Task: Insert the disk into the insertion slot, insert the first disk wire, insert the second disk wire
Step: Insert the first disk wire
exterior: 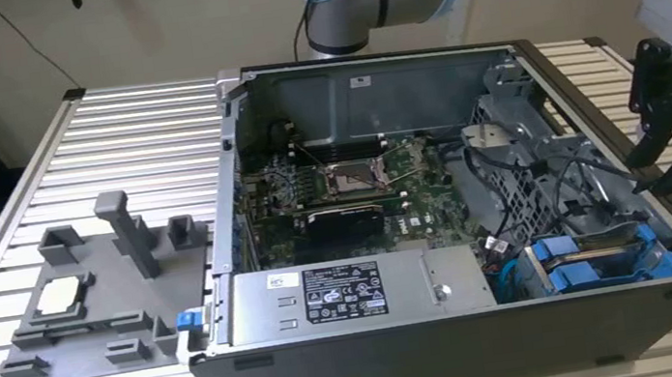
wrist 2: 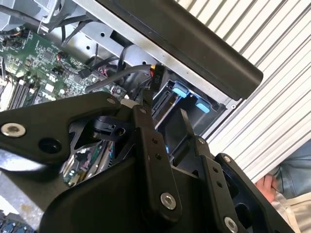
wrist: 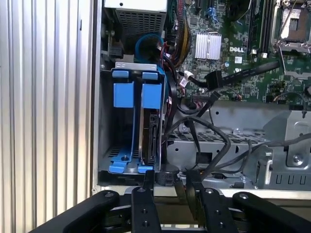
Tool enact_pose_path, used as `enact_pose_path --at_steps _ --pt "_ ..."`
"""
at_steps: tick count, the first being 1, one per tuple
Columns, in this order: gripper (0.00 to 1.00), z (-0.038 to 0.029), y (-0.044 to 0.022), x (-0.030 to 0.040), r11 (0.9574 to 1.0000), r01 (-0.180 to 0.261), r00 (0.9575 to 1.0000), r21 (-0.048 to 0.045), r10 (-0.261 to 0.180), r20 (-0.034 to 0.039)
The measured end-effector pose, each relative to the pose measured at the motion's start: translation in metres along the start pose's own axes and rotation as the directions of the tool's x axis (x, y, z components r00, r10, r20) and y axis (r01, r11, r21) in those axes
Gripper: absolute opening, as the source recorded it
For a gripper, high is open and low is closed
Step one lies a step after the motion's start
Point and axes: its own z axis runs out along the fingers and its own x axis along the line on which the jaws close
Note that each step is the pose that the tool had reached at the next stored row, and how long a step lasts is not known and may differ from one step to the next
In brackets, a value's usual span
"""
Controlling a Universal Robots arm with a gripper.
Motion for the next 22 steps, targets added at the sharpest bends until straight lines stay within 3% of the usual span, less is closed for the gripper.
enact_pose_path --at_steps 5,12,17,22 --pt "0.40 0.0040 -0.0025 0.0003 0.9998 0.020 0.9998 -0.0009 -0.020 0.0064" --pt "0.40 0.0096 -0.0117 0.0010 0.9982 0.061 0.9981 -0.0035 -0.061 0.0090" --pt "0.40 0.0125 -0.0164 0.0013 0.9957 0.093 0.9956 -0.0055 -0.093 0.0148" --pt "0.40 0.0139 -0.0177 0.0010 0.9919 0.126 0.9918 -0.0152 -0.126 0.0209"
